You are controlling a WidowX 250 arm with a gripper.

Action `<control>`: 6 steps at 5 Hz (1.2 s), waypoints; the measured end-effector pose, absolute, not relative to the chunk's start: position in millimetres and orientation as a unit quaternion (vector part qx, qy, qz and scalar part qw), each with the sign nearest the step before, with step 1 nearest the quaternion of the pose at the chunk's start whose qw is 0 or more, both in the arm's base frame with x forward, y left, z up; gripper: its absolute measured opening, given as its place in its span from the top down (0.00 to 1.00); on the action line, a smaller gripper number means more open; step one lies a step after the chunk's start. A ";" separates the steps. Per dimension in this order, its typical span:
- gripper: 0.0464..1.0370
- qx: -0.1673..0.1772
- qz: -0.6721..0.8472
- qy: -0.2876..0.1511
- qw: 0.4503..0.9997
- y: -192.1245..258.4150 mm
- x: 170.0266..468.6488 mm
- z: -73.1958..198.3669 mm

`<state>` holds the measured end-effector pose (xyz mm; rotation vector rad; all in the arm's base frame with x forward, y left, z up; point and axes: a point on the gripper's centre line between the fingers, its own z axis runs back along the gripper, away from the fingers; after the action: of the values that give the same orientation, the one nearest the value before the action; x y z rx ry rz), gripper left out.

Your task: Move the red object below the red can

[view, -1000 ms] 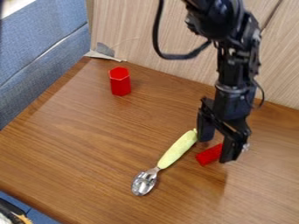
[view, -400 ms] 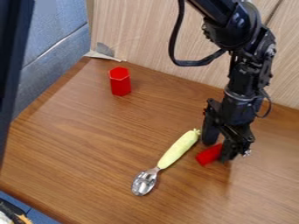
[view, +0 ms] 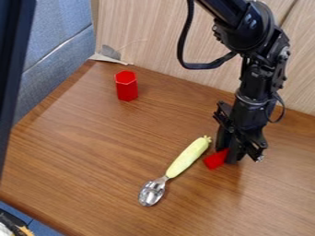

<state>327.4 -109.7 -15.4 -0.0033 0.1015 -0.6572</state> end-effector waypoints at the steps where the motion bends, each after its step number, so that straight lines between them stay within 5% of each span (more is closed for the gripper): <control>1: 0.78 -0.007 -0.322 0.051 0.945 -111.2 326.9 -15.1; 3: 0.78 -0.042 -0.306 0.071 0.949 -101.8 332.6 -2.2; 4: 0.78 -0.064 -0.262 0.029 0.963 -77.9 343.7 41.1; 6: 0.78 -0.018 -0.119 -0.005 0.993 6.5 337.6 55.8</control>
<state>337.6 6.5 55.8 -0.0365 -0.0093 -0.2382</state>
